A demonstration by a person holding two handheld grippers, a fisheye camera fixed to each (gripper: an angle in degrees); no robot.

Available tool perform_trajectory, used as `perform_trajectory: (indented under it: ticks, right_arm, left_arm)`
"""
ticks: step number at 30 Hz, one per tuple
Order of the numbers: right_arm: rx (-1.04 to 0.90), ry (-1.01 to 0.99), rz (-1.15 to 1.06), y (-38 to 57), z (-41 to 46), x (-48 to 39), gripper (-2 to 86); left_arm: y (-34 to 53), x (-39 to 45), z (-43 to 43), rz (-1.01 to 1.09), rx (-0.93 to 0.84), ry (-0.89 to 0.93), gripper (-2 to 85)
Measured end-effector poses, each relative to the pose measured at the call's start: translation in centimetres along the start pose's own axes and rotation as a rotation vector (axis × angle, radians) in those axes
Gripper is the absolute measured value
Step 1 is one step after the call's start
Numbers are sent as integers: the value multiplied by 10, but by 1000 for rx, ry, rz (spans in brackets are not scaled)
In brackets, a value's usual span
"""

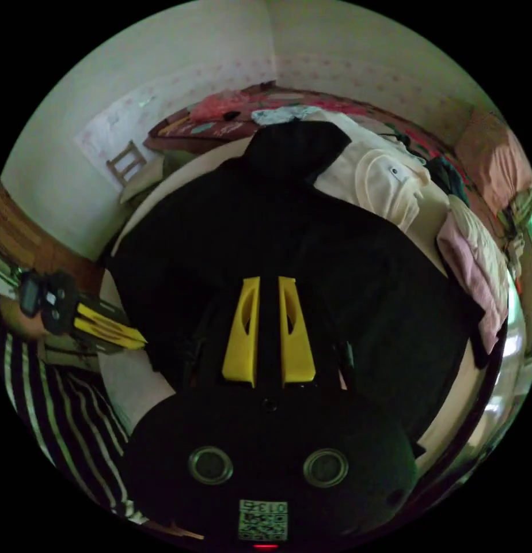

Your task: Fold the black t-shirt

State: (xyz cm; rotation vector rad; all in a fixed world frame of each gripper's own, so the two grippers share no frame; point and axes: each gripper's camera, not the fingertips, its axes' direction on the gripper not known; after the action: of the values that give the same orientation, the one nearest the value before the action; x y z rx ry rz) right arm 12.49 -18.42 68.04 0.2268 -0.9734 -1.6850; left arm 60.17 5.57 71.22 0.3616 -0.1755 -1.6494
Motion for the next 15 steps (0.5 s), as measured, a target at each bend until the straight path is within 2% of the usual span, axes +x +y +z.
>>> perform_trajectory:
  ticks: [2,5,9,10,11,15]
  right_arm:
    - [96,-40,86,4,-22,-1,41]
    - [140,-58,27,8,-36,-25,25]
    - [33,-9,-94,13,-11,-51,12]
    - [-4,-10,-109,14,2,-53,9]
    - [-38,-17,-121,12,13,-52,6]
    - [-138,71,-119,8,43,-40,2]
  left_arm:
    - [7,0,-14,-24,13,33,9]
    - [27,-2,-53,-92,139,76,7]
    - [58,-28,-85,-298,230,-140,2]
    - [62,-34,-85,-325,241,-145,1]
    - [63,-44,-79,-332,237,-132,0]
    - [63,-76,-30,-311,-6,-251,-3]
